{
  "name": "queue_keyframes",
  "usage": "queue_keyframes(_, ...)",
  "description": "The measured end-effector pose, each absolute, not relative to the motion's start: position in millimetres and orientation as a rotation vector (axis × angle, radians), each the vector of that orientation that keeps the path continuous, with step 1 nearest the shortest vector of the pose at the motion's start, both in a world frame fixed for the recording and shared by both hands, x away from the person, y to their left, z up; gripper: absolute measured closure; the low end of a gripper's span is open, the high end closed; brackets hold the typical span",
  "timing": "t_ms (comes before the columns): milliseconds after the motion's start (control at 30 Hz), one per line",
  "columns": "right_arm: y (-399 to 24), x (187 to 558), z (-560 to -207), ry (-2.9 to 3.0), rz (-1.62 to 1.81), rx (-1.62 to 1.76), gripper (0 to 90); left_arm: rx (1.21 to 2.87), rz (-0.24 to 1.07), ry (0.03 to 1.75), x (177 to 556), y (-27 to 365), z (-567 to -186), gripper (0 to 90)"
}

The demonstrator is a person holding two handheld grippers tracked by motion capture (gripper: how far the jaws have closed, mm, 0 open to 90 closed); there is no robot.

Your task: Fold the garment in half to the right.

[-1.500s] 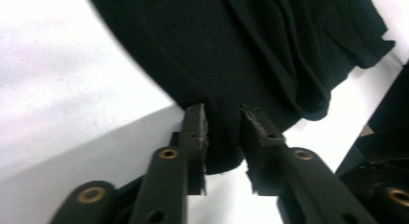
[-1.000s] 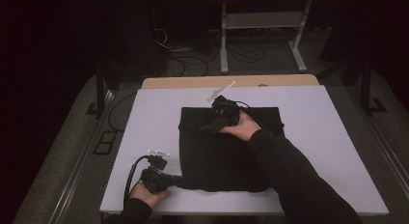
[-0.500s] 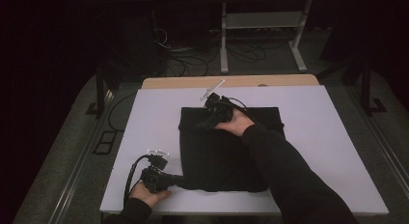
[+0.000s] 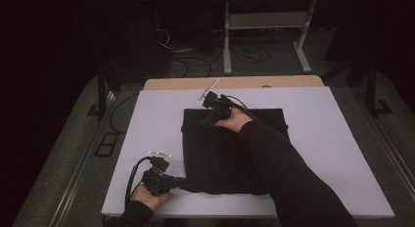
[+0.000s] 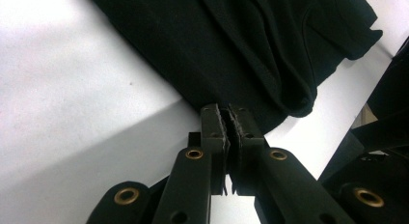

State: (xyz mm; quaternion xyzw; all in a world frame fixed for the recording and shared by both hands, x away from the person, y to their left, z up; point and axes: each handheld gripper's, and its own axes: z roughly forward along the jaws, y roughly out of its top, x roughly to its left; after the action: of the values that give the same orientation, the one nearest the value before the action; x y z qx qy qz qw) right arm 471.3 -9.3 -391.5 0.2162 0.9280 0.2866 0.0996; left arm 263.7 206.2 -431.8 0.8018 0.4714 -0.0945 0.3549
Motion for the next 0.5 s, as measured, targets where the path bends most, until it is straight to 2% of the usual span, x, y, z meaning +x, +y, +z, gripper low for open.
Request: queue_keyframes(500,13,489,-399,2.711,0.764,0.593,13.5,2.077,-0.247,1.215,264,207,-432,84.8)
